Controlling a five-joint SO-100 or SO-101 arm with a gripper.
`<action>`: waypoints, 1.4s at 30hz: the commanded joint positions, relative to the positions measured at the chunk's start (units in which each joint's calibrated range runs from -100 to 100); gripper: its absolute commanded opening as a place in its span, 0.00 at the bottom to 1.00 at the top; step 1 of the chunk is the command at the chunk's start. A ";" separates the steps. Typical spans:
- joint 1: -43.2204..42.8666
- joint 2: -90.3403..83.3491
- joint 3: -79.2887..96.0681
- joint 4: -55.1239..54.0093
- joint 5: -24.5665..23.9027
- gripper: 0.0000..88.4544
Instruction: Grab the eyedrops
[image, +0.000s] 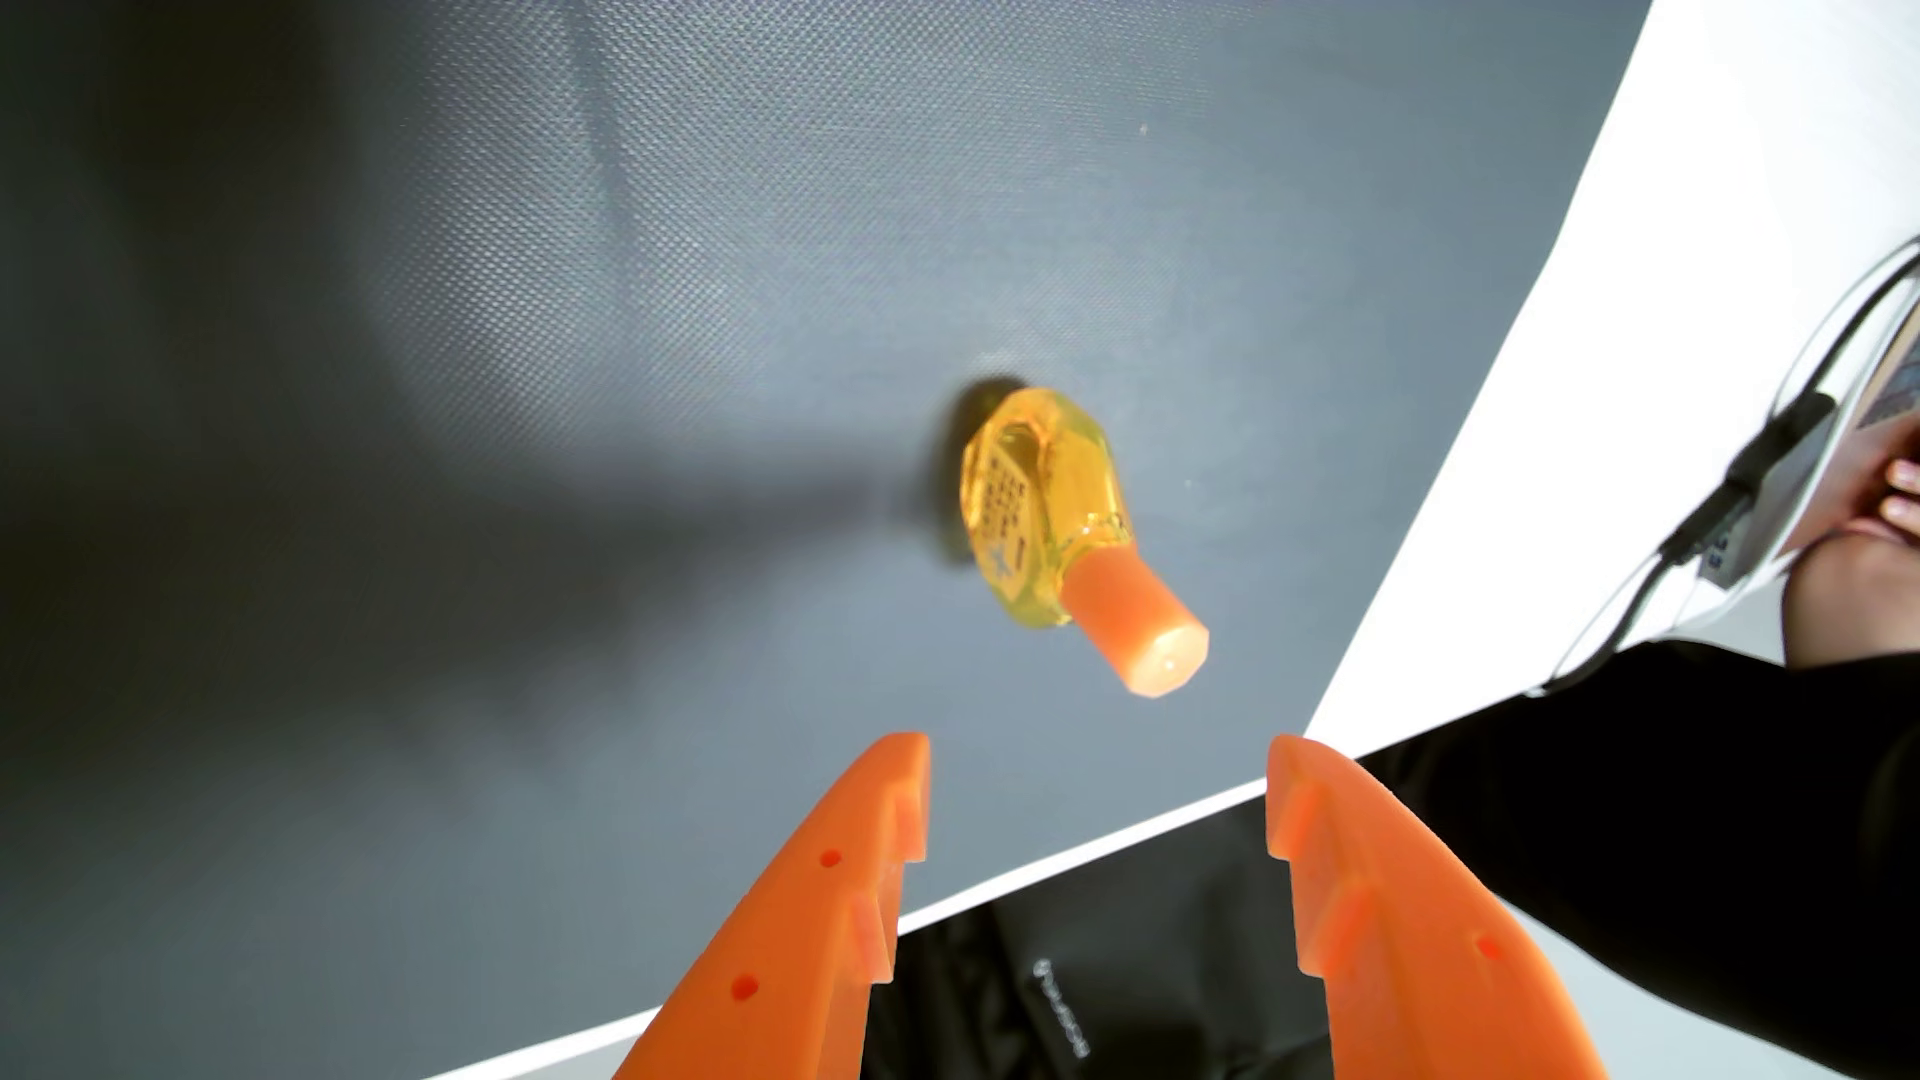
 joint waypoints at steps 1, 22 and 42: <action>-0.20 5.48 -6.25 -1.16 0.11 0.22; -1.45 28.66 -21.19 -0.73 -1.67 0.21; -2.70 33.16 -22.54 -2.11 -3.35 0.03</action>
